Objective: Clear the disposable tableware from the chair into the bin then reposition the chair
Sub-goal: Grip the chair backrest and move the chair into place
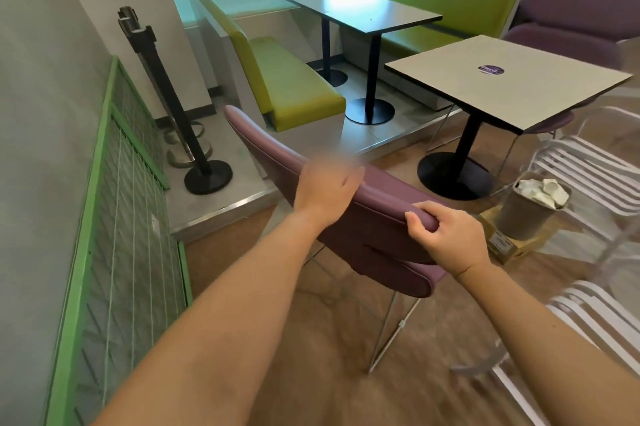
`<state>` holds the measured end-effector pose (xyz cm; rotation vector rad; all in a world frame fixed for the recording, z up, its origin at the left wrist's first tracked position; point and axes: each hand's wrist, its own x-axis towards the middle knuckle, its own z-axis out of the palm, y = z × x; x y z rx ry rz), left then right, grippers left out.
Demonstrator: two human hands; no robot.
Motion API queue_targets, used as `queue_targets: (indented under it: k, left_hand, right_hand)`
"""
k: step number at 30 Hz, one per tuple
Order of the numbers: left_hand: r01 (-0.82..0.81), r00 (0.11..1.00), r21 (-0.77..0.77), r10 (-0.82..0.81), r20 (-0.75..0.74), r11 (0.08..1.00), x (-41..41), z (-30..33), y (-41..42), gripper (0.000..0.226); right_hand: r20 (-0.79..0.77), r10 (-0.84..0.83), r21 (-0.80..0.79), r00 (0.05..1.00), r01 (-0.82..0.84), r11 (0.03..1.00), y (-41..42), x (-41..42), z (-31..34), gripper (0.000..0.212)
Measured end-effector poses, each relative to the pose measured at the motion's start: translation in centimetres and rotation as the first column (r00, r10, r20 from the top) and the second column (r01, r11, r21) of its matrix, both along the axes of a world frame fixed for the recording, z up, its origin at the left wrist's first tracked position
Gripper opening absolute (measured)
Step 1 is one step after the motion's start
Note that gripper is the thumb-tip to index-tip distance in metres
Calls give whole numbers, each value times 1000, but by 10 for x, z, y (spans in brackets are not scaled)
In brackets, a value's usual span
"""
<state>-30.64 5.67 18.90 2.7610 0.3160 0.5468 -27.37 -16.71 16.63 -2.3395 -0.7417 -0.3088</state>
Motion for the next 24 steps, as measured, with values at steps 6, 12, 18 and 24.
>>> queue_targets:
  k: [6,12,18,24]
  left_hand:
    - [79,986,117,-60,-158,990,8,5,89,49]
    - [130,972,144,-97,-214,981,39,18,131,54]
    - [69,987,177,-41,-157,982,63,12,141,48]
    - [-55,996,149,64,-54,987,79,2,102,52]
  right_hand:
    - [193,-138,-368,971,202,908,110,-31,34,52]
    - [330,-149,-395,932,280,875,152,-15,34,71]
    - [455,-165,-367,875,353,860,146,14,30,68]
    - [471,-136,-370,871,335,866,115,47,25,69]
